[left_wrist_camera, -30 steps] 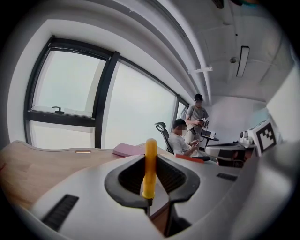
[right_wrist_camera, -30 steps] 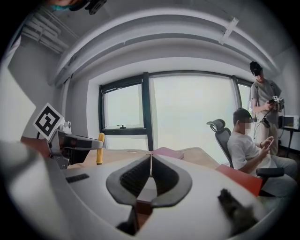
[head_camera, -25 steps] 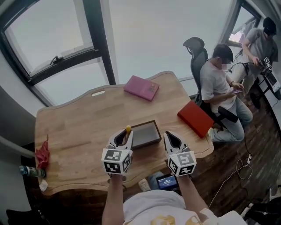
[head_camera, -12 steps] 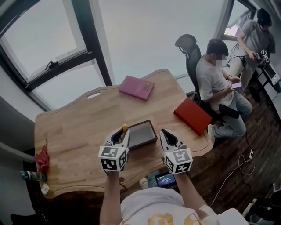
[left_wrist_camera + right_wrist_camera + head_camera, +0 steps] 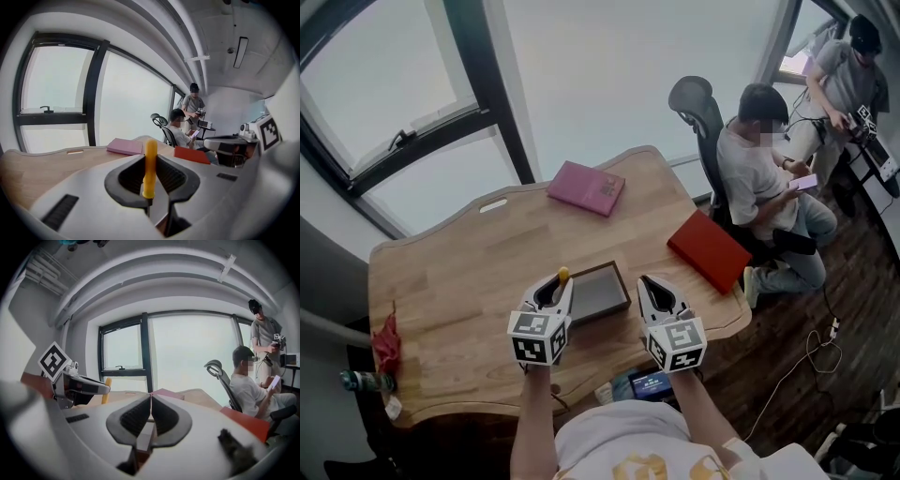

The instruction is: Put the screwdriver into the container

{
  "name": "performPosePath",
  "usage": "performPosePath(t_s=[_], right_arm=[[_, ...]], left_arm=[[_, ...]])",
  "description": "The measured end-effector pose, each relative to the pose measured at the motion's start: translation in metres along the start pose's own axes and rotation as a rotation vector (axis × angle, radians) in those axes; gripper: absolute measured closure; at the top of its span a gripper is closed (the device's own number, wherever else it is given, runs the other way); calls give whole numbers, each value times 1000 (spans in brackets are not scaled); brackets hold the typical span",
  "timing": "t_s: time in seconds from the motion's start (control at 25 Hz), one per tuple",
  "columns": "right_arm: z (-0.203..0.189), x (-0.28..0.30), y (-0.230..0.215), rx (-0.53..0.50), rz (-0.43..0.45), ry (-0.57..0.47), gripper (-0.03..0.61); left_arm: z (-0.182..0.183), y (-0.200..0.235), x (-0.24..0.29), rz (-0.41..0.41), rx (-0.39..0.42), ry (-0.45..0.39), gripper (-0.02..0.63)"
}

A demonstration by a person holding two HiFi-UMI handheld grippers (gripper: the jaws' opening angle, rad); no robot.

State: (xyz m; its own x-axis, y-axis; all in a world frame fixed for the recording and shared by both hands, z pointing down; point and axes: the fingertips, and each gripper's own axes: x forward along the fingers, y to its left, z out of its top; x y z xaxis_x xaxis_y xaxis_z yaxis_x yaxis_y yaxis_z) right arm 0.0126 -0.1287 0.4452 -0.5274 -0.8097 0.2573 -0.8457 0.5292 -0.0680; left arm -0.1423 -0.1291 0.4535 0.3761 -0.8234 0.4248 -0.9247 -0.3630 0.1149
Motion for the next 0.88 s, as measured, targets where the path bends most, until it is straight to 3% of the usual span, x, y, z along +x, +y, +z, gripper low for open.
performPosePath(t_s=[0.88], right_arm=[[-23,26,-31,19,7,74,545]], left_arm=[[-37,-12,55,-76,38,170,535]])
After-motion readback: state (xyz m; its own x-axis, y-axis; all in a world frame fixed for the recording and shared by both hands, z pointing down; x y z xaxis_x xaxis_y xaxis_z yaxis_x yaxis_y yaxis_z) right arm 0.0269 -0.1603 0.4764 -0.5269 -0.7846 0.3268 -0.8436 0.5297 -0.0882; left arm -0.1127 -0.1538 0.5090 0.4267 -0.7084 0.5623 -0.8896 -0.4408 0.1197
